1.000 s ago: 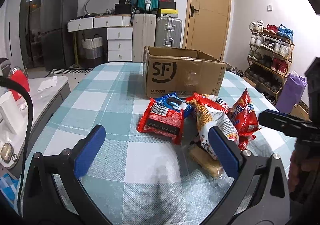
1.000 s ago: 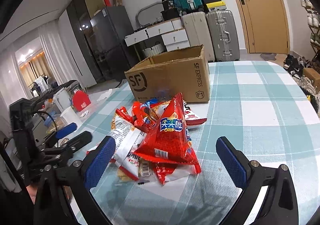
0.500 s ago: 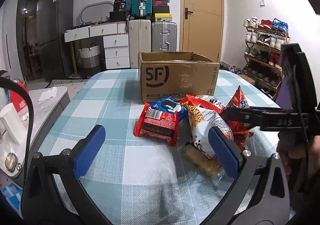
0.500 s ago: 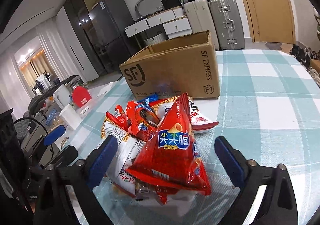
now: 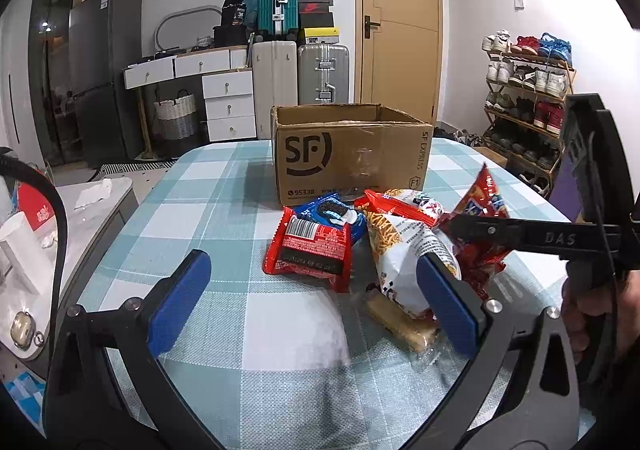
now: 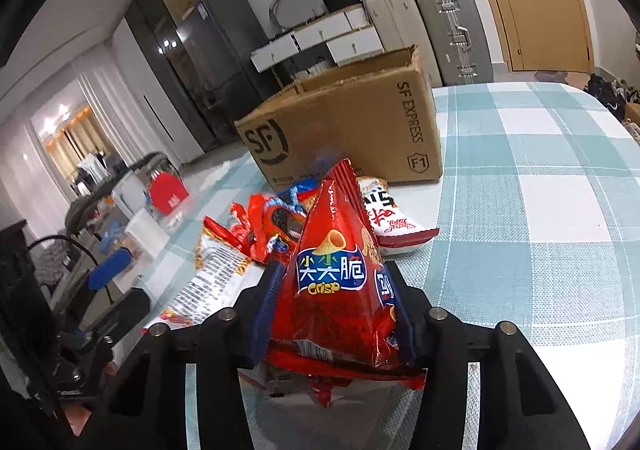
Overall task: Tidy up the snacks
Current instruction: 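Grasp the red Crisp chip bag with the right gripper, then grasp the white chip bag with the left gripper while the right gripper holds the red bag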
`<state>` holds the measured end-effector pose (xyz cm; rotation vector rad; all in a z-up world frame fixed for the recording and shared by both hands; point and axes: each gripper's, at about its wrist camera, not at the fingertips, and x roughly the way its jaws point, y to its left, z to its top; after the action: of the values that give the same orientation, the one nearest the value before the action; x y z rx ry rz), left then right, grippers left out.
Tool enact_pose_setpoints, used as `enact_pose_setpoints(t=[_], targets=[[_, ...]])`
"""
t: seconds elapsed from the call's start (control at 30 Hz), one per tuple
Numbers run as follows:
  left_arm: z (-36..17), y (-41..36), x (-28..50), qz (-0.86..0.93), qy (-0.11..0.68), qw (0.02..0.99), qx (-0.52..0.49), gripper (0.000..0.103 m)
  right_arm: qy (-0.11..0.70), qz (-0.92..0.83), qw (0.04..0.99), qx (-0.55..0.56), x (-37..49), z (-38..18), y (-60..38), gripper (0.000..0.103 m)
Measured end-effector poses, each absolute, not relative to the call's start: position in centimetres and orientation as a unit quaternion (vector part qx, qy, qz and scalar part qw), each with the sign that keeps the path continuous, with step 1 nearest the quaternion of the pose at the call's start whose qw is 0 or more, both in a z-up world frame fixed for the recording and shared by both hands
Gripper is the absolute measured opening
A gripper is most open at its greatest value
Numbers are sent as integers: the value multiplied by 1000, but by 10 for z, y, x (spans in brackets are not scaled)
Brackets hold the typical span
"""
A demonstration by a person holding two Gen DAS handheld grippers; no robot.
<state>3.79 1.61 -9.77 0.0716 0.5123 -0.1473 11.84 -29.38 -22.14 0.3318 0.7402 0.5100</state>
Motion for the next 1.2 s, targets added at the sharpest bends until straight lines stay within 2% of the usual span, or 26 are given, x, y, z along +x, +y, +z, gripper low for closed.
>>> enact_pose_setpoints(t=[0.57,0.77,1.2], targets=[[-95,14,36,-53,249,966,40,103,286,231,909,196,55,-205,-343,49],[-88,-14,46,-66,289,953,59,103,275,225,915,192,47,-200,-342,49],[-109,-61,94,-50,380,922,62,103,271,229,911,211,41,-200,-348,50]])
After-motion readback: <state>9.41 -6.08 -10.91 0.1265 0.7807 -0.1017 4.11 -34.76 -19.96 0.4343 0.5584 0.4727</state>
